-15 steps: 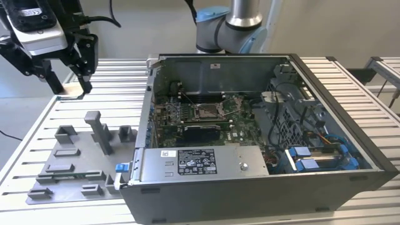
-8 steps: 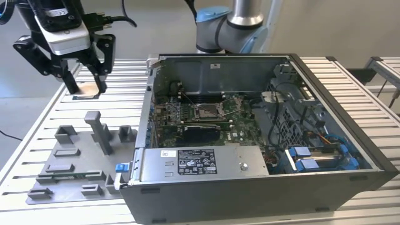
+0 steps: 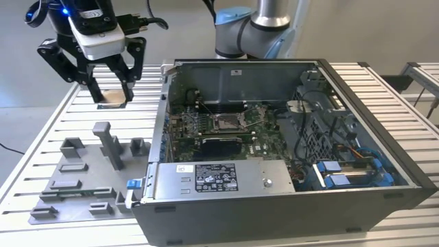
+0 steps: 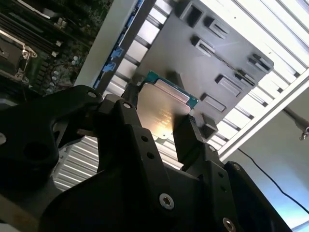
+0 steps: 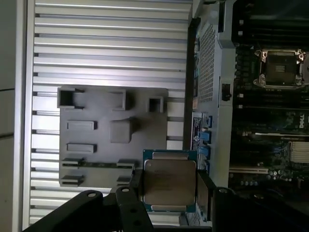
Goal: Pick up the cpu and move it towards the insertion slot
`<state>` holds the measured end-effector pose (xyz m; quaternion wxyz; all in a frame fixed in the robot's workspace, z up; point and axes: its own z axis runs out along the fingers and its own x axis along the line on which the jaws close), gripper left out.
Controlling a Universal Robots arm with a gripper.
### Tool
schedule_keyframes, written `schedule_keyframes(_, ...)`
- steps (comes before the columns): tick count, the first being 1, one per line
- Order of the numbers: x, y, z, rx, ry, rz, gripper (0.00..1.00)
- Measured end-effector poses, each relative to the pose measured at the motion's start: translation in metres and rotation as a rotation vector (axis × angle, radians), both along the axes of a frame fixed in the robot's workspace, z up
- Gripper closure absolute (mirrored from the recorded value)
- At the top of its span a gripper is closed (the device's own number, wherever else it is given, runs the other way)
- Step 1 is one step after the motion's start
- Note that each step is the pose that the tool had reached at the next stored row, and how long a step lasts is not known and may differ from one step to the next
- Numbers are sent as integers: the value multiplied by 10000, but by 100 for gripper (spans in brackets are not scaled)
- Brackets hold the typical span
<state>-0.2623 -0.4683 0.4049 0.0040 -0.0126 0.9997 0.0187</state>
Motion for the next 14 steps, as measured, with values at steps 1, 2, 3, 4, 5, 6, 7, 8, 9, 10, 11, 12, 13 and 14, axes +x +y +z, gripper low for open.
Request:
schedule_keyframes(1, 39, 0, 0, 1, 0, 0, 100)
schedule_keyframes(2, 81, 0, 0, 0, 0, 0, 100)
schedule_keyframes(3, 123, 0, 0, 1, 0, 1, 100)
schedule_keyframes(4, 162, 0, 0, 0, 0, 1, 100)
schedule_keyframes(5, 204, 0, 0, 0, 0, 1, 100)
schedule_keyframes(6, 249, 0, 0, 0, 0, 0, 100)
schedule_keyframes(7, 293, 0, 0, 0, 0, 0, 100)
schedule_keyframes(8, 332, 0, 0, 1, 0, 0, 100)
schedule_keyframes(9, 367, 0, -1, 1, -1, 1, 100)
schedule_keyframes(10, 403, 0, 0, 0, 0, 1, 100)
schedule_keyframes(11, 437, 0, 0, 0, 0, 0, 100)
schedule_keyframes(12, 481, 0, 0, 0, 0, 0, 100)
schedule_keyframes(13, 519, 0, 0, 0, 0, 0, 100)
schedule_keyframes(14, 560, 0, 0, 0, 0, 1, 100)
